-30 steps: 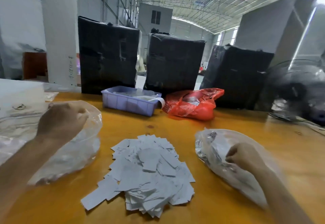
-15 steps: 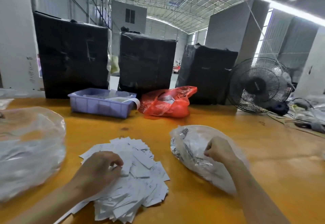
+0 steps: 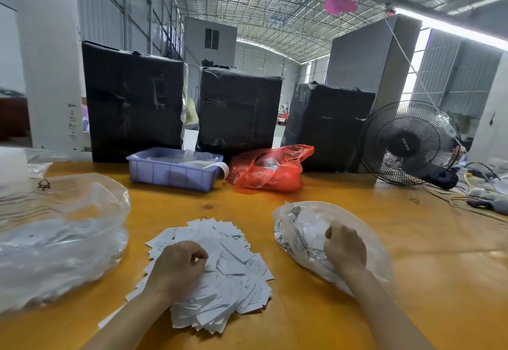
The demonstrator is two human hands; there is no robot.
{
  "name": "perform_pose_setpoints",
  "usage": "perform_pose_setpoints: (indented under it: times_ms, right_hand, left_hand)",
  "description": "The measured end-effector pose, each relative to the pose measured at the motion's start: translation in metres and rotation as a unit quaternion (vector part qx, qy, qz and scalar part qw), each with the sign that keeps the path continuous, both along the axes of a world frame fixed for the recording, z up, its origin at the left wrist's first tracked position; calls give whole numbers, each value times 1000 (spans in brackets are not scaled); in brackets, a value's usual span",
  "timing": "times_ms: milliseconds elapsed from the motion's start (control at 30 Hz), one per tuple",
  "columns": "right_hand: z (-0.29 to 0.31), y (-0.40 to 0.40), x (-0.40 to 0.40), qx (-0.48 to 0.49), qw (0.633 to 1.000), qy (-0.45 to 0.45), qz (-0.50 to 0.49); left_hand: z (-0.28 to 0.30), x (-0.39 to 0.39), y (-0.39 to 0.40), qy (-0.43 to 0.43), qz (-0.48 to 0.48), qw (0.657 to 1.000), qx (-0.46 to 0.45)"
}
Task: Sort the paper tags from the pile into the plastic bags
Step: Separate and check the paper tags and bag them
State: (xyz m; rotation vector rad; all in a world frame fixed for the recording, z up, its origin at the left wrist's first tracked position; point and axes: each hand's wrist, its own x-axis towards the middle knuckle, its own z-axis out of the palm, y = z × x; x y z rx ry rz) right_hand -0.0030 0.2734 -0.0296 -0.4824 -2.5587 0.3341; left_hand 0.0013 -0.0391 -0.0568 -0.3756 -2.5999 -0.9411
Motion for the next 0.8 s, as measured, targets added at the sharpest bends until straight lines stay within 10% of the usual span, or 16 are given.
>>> perform_pose_setpoints:
  times_ms: [567,800]
  right_hand:
    - [-11,-6,6,-100,972,208,53]
    - [10,-24,19,-65,908,414,2]
  left_hand:
    - [-3,5,2,118,50,983,131]
    - [-1,6,12,137,45,974,172]
